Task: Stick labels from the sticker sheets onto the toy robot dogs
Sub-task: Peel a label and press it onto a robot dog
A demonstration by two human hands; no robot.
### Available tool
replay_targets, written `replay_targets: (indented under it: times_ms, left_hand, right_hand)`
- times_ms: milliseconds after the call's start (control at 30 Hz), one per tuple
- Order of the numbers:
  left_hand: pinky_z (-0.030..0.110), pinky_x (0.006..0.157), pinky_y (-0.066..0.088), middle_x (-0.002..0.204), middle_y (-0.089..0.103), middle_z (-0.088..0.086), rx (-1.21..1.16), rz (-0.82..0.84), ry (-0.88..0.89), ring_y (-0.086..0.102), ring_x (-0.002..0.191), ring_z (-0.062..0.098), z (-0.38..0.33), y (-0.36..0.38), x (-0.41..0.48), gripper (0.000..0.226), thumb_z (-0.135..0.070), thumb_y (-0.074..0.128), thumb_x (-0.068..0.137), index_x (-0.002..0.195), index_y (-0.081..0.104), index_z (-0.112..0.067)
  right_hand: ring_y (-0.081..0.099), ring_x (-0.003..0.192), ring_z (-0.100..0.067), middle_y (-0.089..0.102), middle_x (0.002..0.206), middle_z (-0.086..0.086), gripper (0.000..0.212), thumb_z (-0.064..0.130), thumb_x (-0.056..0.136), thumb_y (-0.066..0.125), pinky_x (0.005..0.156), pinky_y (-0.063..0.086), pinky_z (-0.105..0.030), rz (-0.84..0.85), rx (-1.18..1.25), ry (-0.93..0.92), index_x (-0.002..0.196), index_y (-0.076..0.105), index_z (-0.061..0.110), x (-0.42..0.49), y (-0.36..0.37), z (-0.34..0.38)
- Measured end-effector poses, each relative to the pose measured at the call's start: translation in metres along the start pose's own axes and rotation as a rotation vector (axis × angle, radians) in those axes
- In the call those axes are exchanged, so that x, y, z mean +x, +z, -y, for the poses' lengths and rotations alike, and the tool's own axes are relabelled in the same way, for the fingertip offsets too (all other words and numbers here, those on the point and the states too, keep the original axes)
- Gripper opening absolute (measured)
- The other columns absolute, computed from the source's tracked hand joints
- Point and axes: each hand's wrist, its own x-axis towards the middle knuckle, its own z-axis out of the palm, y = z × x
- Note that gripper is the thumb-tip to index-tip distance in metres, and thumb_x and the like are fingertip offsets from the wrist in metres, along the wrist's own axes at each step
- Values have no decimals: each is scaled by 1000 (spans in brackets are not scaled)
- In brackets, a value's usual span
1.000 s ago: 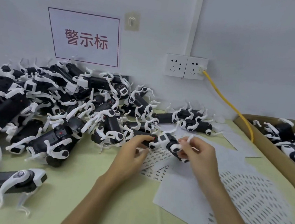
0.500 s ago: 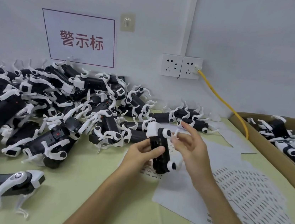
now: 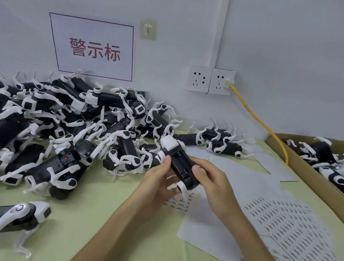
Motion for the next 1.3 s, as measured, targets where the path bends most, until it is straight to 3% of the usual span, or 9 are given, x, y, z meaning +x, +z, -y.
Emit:
replay_targets:
  times_ms: [267,533,633,733,867,967,1067,1167,1300]
  left_hand:
    - [47,108,51,134,68,16,29,104,-35,64,127,36,-2,-4,-6,59,-67,54,94,128,72,-22]
    - [45,111,48,148,58,12,85,200,-70,53,139,33,-2,-8,-5,61,-65,44,103,145,60,-23]
    - [58,107,49,135,66,22,135,200,-8,63,126,40,2,-8,-4,63,-62,58,98,135,66,-12]
    - [52,90,56,128,68,27,111,107,8,69,115,41,5,-5,-2,58,-53,69,92,127,71,-6]
    - [27,65,56,110,76,13,64,58,55,70,92,19,6,-7,-1,24,-32,75,90,107,81,-17]
    - [29,69,57,108,75,10,65,50,60,69,90,19,4,-6,-1,19,-24,77,90,108,81,-17]
    - [45,93,54,121,72,18,3,-40,67,69,104,30,1,-2,-1,46,-35,79,85,122,74,-8]
    - [34,80,55,112,78,9,-40,-116,95,75,94,17,-8,-8,-2,27,-44,67,91,105,82,-25]
    - [29,74,46,110,78,4,-162,-175,95,73,89,16,-18,-20,-1,31,-54,64,87,88,84,-31]
  right_hand:
    - [61,77,-8,67,78,10,18,22,102,58,78,48,-25,48,122,123,87,63,14,0,3,2]
    - [57,74,-26,60,79,-15,76,57,81,63,77,49,-42,29,219,145,96,54,-17,-2,-1,9]
    - [53,68,-15,56,71,-1,55,50,86,63,70,45,-27,-24,213,130,84,57,-4,-1,-2,5]
    - [65,78,-8,69,82,6,21,35,93,73,69,50,-19,-17,158,94,95,69,15,0,-1,-1]
    - [67,102,-15,72,106,8,34,38,81,73,87,55,-30,22,57,58,114,67,30,-2,9,-3]
    - [66,103,-16,72,107,10,24,33,89,72,90,53,-34,-21,17,32,112,69,31,-1,10,-5]
    - [67,103,-11,72,109,15,17,24,101,63,93,52,-31,-41,28,52,116,70,29,1,7,-7]
    - [63,97,1,69,106,18,18,24,99,65,88,46,-22,-56,-129,92,115,69,31,2,4,-13]
    - [48,127,-4,54,138,17,50,44,91,72,111,34,-34,159,-571,128,137,55,38,-1,6,-27]
